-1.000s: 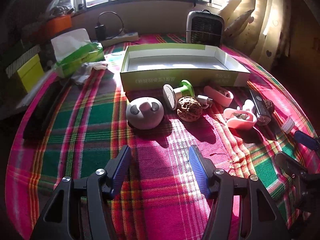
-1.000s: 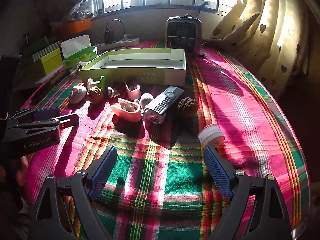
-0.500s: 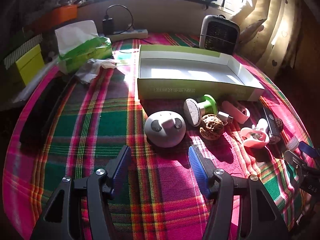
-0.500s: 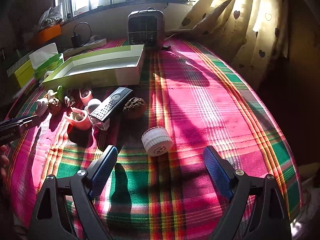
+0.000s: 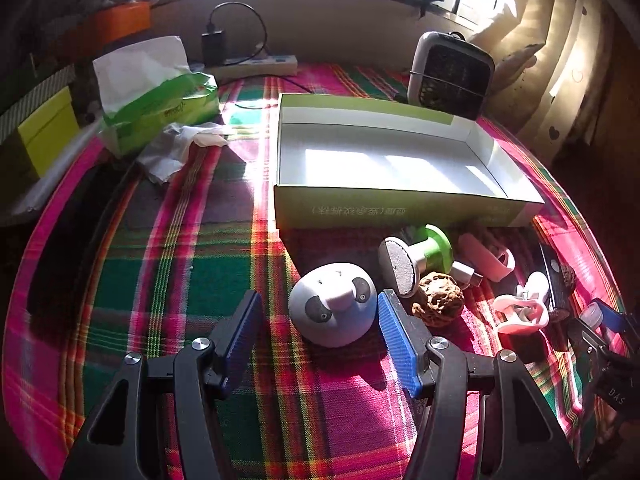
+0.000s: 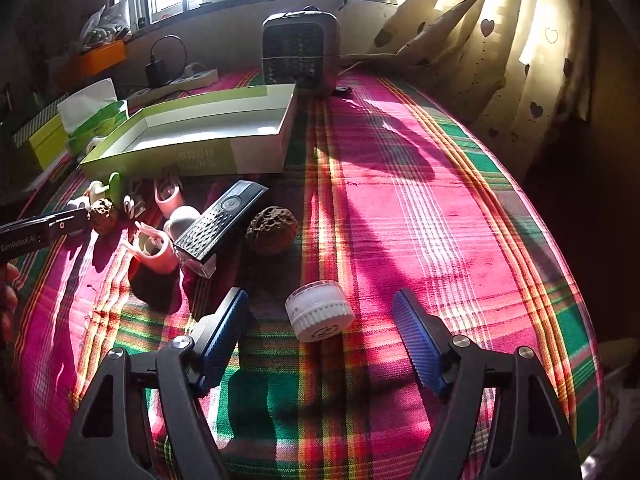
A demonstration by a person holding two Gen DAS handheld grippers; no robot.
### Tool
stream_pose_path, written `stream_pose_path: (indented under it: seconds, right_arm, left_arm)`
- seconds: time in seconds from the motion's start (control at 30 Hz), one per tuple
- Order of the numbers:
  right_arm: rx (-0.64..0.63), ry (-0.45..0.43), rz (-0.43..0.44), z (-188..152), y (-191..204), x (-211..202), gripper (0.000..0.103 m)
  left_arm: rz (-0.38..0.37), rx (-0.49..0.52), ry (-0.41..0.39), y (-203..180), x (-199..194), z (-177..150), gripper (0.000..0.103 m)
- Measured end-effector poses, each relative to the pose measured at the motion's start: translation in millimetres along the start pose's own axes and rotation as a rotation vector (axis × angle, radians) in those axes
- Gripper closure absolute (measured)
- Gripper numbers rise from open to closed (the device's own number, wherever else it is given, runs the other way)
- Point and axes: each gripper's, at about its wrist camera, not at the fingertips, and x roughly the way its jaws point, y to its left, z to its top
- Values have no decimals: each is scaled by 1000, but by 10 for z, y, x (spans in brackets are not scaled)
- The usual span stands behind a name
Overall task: Organize objects
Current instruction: 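Close the right tool on the white round jar, then close the left tool on the white mouse gadget while the right tool lifts the jar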
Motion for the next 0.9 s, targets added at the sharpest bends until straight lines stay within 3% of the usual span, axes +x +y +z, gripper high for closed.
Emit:
stream_pose_path:
  seconds: [0.13,0.3,0.53,0.9]
  right_arm:
    - [-4,-3,8,1,11,-7,42]
    - [-3,-11,8,4,-1,-13,54]
    - [6,-22,3,-4,-21,-28,71]
    - [-11,-31,17,44,-9,-72,71]
  left_arm:
    - [6,3,4,-1,8,9,46]
    - [16,-14,-3,51,-2,15,63]
    - [5,-17,-6,68,-13,2,63]
    - [-10,-19,15,86,-48,0,63]
